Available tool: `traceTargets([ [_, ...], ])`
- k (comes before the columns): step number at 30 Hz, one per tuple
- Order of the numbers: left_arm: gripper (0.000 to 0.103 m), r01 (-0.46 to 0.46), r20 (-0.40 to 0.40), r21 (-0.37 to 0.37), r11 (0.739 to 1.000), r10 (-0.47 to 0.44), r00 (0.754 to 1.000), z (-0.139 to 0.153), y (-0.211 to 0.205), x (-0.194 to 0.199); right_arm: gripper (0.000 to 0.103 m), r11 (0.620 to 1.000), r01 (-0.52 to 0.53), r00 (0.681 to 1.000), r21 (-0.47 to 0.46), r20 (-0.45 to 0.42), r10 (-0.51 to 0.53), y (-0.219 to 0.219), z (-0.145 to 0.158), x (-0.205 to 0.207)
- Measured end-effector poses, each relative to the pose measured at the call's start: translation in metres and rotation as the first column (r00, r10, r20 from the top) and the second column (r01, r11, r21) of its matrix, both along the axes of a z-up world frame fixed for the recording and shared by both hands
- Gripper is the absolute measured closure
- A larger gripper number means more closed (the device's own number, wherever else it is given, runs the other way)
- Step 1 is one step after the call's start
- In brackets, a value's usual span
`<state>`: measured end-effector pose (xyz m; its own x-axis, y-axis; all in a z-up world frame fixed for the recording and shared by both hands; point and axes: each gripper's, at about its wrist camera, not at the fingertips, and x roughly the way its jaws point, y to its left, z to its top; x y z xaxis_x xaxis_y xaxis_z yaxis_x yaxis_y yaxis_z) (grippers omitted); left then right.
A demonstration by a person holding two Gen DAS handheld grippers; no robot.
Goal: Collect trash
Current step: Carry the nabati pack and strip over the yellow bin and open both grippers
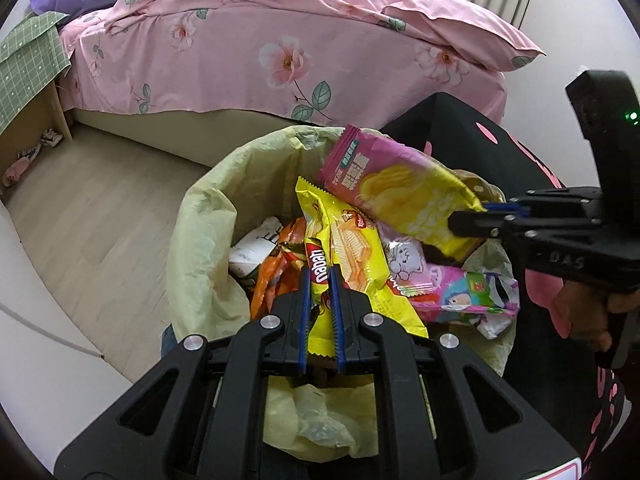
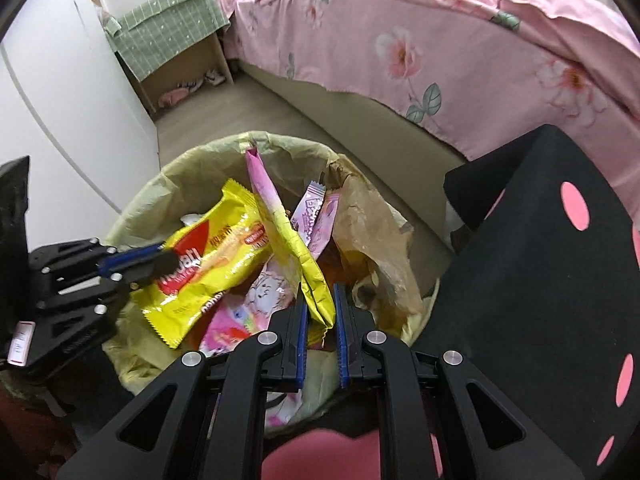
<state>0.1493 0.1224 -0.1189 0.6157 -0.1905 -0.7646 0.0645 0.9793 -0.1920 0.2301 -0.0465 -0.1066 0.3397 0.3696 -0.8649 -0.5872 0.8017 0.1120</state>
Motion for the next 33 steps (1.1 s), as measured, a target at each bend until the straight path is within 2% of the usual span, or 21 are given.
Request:
traceTargets([
  [4,0.094,-0.002,0.000,0.001,1.000,0.002,1.000,0.000,0.000,0.001,0.091,1.000,0.001,1.000,0.000,-0.005,-0.001,-0.004,-0.002,0.001],
  [11,0.094,-0.072,0.006,0.007,0.997,0.072,0.997,0.002,0.013,0.004,0.091,1.000,0.002,1.000,0.016,0.007,-0.002,-0.013,0.004,-0.014],
  [16,0.094,-0.052,-0.016,0.024,0.998,0.052,0.999,0.000,0.009,0.001,0.091,0.999,0.012,1.000,0.038,0.005,-0.012,-0.017,0.004,-0.015],
  [26,0.094,-0.055,-0.024,-0.014,0.998,0.054,0.998,0.006,0.013,-0.006,0.091,0.999,0.017,0.999,0.042,0.039,-0.018,-0.018,0.004,-0.019],
  [30,0.086,-0.081,-0.021,-0.034,0.996,0.080,0.997,0.008,0.017,-0.008,0.091,0.999,0.019,0.999,0.049,0.030,-0.020,-0.018,0.006,-0.023],
  [32,0.078,-0.092,-0.011,-0.064,0.994,0.091,0.996,0.014,0.021,-0.012,0.090,0.998,0.022,0.999,0.053,0.042,-0.024,-0.018,0.009,-0.025],
  [33,0.070,-0.093,-0.007,-0.077,0.993,0.092,0.996,0.016,0.023,-0.013,0.089,0.998,0.026,0.998,0.054,0.051,-0.028,-0.019,0.011,-0.027],
])
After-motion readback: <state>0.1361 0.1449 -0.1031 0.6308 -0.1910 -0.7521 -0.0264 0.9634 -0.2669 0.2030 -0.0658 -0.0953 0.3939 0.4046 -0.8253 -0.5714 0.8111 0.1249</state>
